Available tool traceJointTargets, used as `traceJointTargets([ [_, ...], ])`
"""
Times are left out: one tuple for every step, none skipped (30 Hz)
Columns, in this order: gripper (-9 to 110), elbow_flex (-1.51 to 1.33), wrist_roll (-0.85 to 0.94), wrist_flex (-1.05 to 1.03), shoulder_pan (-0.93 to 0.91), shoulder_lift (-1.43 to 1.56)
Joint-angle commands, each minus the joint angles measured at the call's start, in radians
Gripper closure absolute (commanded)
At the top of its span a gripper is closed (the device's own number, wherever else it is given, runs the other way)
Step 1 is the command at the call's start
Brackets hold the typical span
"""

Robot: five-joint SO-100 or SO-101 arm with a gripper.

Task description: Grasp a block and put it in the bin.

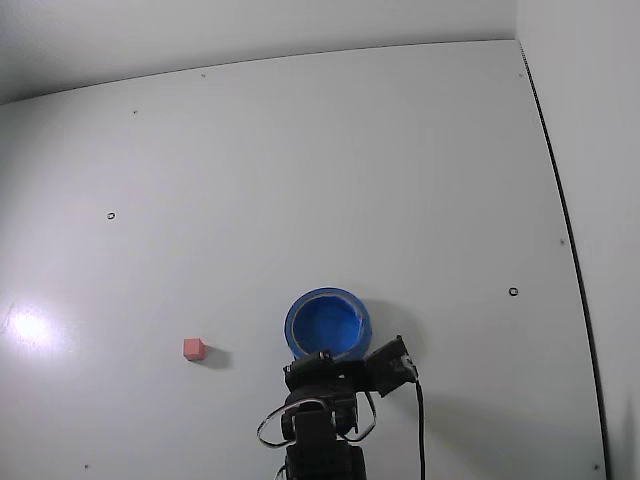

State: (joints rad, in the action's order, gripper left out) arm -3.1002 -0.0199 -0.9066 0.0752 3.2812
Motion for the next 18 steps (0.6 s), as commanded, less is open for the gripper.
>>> traceJointTargets([
  [101, 0.032, -0.002, 0.008, 0.008, 0.0],
  [101, 0.032, -0.002, 0.008, 0.008, 0.0],
  [101, 0.032, -0.002, 0.008, 0.008, 0.0],
  [101, 0.032, 0.002, 0.008, 0.008, 0.0],
  [101, 0.032, 0.006, 0.008, 0.008, 0.0],
  [101, 0.032, 0.008, 0.008, 0.009, 0.0],
  [101, 0.032, 0.009, 0.008, 0.012, 0.0],
  [101, 0.032, 0.009, 0.008, 0.015, 0.0],
  [101, 0.032, 0.009, 0.008, 0.015, 0.0],
  [101, 0.032, 0.009, 0.008, 0.015, 0.0],
  [101, 0.032, 0.009, 0.008, 0.015, 0.0],
  [101, 0.026, 0.011, 0.008, 0.015, 0.0],
  [101, 0.025, 0.011, 0.008, 0.009, 0.0],
  [101, 0.025, 0.011, 0.008, 0.008, 0.0],
  [101, 0.025, 0.011, 0.008, 0.008, 0.0],
  [101, 0.031, 0.011, 0.008, 0.008, 0.0],
  [101, 0.032, 0.012, 0.008, 0.014, 0.0],
  [101, 0.034, 0.012, 0.008, 0.009, -0.011],
])
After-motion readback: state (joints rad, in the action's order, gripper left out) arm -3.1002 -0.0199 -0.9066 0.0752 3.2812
